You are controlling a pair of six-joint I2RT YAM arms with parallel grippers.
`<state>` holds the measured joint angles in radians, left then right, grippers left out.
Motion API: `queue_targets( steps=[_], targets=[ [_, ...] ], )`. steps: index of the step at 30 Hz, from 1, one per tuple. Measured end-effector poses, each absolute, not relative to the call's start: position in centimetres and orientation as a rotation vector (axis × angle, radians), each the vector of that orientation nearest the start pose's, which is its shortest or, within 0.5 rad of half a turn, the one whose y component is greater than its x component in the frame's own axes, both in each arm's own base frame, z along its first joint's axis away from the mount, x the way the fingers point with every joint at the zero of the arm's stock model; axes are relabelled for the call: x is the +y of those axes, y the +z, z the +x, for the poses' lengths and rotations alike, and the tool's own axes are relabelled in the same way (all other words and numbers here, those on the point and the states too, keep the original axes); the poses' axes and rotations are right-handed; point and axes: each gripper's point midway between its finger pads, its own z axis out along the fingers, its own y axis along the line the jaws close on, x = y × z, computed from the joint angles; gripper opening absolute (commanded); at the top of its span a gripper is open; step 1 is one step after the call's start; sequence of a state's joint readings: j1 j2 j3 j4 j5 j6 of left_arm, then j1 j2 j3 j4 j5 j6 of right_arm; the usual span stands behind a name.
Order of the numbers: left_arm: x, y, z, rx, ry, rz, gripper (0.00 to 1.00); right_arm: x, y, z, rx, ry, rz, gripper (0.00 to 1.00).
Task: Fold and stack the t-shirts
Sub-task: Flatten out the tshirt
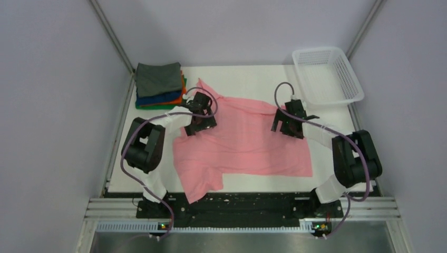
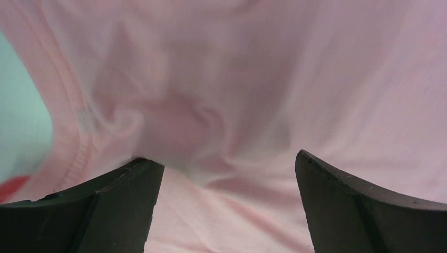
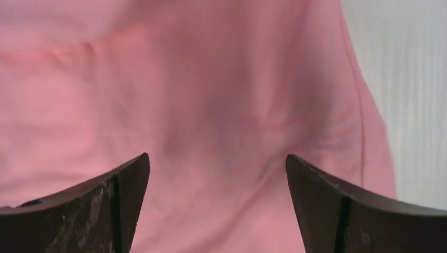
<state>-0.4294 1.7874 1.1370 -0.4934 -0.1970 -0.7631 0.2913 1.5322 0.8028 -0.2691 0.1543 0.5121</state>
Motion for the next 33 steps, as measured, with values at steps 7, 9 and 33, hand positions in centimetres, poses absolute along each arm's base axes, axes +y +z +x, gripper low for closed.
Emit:
queue_targets(
  steps=[7,9,33],
  targets=[
    [-15.6,3.0,40.4,2.632,-0.108,-0.518,0.99,8.8,3.4,41.0,2.420,0.169,0.399,0.99],
    [-15.6,3.2,42.2,2.628,-0.117,-0.526,0.99,8.7,3.5,42.9,2.394,0.174,0.412,0.99],
    [-14.4,10.6,23.4,2.604,-0.140,-0.409,0.97,3.0,11.2,30.5,2.213,0.109,0.619,0.99]
  ],
)
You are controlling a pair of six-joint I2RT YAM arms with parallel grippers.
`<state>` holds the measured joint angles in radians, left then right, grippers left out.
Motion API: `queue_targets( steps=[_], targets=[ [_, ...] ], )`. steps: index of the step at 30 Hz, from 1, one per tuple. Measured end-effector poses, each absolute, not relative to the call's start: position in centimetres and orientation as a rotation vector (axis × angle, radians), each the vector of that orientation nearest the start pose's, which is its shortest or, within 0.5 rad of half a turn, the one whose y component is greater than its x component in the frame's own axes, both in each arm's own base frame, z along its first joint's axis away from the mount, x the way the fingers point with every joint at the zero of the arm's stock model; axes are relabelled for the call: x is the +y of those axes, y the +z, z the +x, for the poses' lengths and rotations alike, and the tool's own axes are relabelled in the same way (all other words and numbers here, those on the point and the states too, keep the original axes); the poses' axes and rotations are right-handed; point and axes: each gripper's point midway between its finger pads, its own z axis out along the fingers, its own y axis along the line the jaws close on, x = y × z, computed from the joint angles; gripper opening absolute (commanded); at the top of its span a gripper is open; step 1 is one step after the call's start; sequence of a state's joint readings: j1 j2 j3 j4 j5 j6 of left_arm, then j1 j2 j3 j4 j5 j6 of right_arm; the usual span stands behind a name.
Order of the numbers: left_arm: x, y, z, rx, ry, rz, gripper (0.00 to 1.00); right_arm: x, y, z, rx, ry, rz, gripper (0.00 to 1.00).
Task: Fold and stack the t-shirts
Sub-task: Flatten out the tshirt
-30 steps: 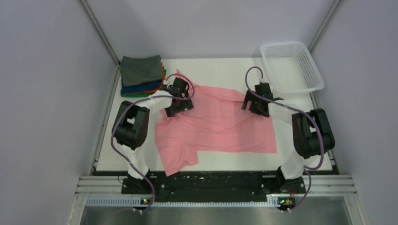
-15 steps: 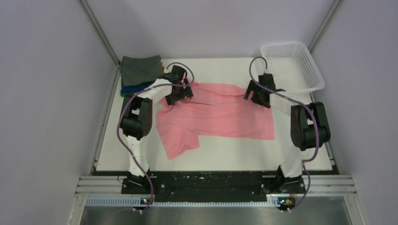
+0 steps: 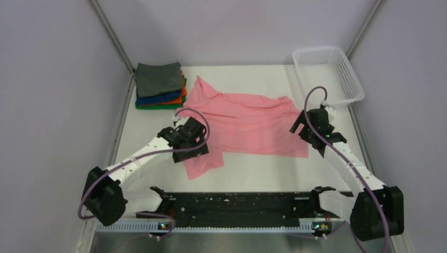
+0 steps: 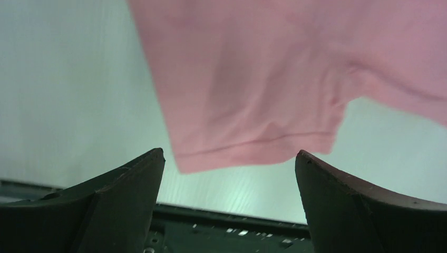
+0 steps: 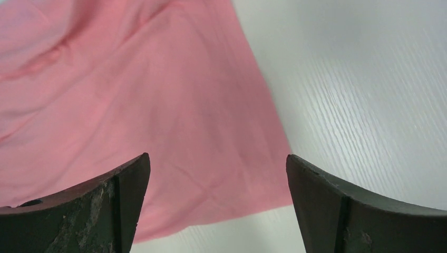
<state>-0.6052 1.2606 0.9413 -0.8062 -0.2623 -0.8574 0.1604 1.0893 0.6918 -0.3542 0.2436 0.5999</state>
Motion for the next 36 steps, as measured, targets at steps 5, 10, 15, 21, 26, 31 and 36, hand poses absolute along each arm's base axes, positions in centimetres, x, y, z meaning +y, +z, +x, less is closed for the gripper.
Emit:
queue_targets(
  steps=[5,10,15,21,26,31,36],
  targets=[
    [-11.5,5.8,15.4,2.765,-0.009,-0.485,0.77,2.0,9.1,28.2,2.273,0.040,0.674,0.99],
    [-10.1,3.7,12.3,2.792,0.000,-0.596,0.66,1.9,9.2,28.1,2.268,0.035,0.687,0.99],
    [-10.3,3.0,12.3,2.789,-0.015,-0.640,0.66,2.0,9.1,27.9,2.275,0.035,0.687,0.98],
    [-11.2,2.1,13.2,2.792,-0.023,-0.643,0.57,1.9,8.9,27.8,2.279,0.033,0.688,0.98],
    [-11.4,1.4,13.5,2.797,-0.010,-0.647,0.48,1.9,8.6,27.6,2.285,0.028,0.689,0.98],
    [-11.4,1.4,13.9,2.774,-0.007,-0.663,0.40,1.9,8.9,27.6,2.275,0.034,0.688,0.98],
    [-11.6,1.1,14.4,2.767,0.004,-0.660,0.24,1.9,9.2,27.5,2.265,0.039,0.687,0.98]
  ],
)
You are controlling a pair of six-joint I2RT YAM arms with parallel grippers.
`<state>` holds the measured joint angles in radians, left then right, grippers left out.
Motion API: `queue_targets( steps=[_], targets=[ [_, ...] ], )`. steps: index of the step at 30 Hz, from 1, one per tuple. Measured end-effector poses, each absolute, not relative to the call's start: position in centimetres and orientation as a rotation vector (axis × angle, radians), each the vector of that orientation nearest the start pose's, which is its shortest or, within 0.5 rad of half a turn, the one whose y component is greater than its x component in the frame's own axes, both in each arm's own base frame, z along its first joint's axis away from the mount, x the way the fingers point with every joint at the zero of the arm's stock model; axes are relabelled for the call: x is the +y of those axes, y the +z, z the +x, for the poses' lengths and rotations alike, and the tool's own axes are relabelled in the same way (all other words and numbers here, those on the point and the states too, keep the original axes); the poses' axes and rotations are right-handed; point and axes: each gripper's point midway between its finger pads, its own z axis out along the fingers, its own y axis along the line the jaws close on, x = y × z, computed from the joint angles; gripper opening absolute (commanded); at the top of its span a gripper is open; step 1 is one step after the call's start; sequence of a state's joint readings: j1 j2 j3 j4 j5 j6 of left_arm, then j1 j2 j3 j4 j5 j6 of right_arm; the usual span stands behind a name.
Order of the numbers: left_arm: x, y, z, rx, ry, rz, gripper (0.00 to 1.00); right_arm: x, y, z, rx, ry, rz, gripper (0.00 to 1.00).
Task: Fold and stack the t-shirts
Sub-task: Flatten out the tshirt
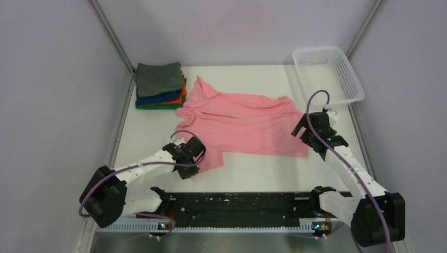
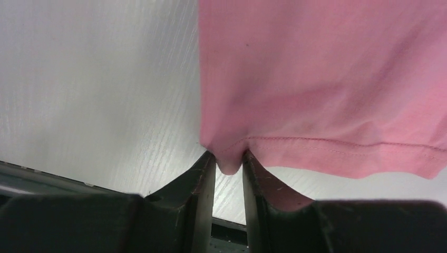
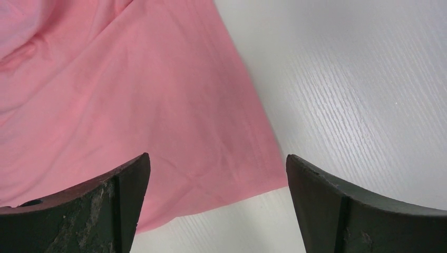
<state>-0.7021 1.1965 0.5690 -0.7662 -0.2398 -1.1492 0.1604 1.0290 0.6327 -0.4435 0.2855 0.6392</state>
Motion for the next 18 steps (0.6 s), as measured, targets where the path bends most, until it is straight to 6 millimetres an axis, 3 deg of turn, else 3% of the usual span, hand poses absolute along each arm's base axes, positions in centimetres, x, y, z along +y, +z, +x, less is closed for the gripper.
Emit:
queue_targets(
  steps=[4,12,15,18],
  targets=[
    [-12.0,1.1,15.0,2.770,0.012,-0.651,0.00,1.8,9.5,27.3,2.255,0.044,0.686,0.98],
    [-12.8,1.2,16.1,2.754,-0.015,-0.616,0.00,1.5,9.6,26.4,2.266,0.024,0.697,0.98],
    [-13.1,1.4,16.6,2.732,-0.044,-0.604,0.00,0.9,8.4,25.6,2.276,-0.016,0.735,0.96],
    [-13.4,1.5,17.0,2.719,-0.066,-0.593,0.00,0.5,6.2,24.5,2.332,-0.061,0.767,0.86]
  ],
)
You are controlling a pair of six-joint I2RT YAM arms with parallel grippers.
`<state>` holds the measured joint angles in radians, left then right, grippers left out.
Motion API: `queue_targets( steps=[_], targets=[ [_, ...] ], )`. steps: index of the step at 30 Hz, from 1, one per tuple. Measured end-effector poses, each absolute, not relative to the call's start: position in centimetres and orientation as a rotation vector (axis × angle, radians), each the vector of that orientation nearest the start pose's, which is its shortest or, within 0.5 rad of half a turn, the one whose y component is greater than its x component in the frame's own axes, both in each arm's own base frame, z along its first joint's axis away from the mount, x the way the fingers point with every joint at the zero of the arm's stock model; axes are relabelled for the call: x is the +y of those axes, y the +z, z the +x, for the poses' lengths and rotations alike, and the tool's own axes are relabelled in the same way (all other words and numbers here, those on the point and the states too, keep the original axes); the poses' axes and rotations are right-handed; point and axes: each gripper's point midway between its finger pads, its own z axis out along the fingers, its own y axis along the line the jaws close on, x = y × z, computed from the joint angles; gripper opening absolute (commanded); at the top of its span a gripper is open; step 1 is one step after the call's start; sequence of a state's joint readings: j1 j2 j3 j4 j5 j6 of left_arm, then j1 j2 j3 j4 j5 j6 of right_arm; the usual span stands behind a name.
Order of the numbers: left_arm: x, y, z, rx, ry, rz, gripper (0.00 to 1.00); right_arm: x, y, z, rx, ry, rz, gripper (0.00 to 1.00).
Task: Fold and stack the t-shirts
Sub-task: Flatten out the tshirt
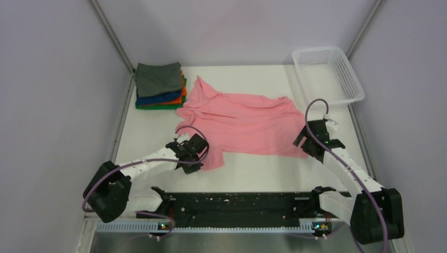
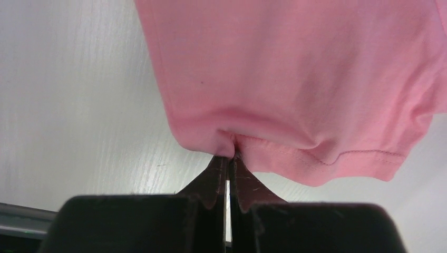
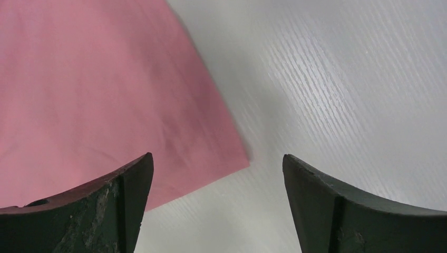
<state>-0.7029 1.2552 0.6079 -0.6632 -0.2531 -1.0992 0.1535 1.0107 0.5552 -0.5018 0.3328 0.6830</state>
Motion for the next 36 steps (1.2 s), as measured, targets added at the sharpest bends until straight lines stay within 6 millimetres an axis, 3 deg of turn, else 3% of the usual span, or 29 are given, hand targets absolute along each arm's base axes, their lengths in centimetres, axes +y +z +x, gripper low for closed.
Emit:
queue_targets(
  steps=[4,8,13,24,25,29,36],
  targets=[
    [-13.5,1.6,17.3,2.704,-0.085,-0.588,0.00,0.5,3.4,23.8,2.437,-0.115,0.779,0.66],
    [-13.4,1.6,17.3,2.686,-0.106,-0.592,0.00,0.6,1.8,23.5,2.497,-0.145,0.791,0.55],
    [-12.9,1.8,17.3,2.659,-0.096,-0.594,0.00,0.6,1.8,24.0,2.476,-0.132,0.798,0.45],
    [-12.3,2.5,17.5,2.622,-0.088,-0.602,0.00,1.4,1.8,24.0,2.473,-0.067,0.793,0.32],
    [-12.3,2.5,17.5,2.622,-0.087,-0.602,0.00,1.4,1.8,24.0,2.474,-0.065,0.793,0.29],
    [-12.3,2.5,17.6,2.620,-0.083,-0.602,0.00,1.6,1.7,24.0,2.482,-0.051,0.788,0.00],
    [-11.3,4.1,18.2,2.574,-0.018,-0.606,0.00,1.8,2.0,24.0,2.492,-0.032,0.752,0.00]
  ],
)
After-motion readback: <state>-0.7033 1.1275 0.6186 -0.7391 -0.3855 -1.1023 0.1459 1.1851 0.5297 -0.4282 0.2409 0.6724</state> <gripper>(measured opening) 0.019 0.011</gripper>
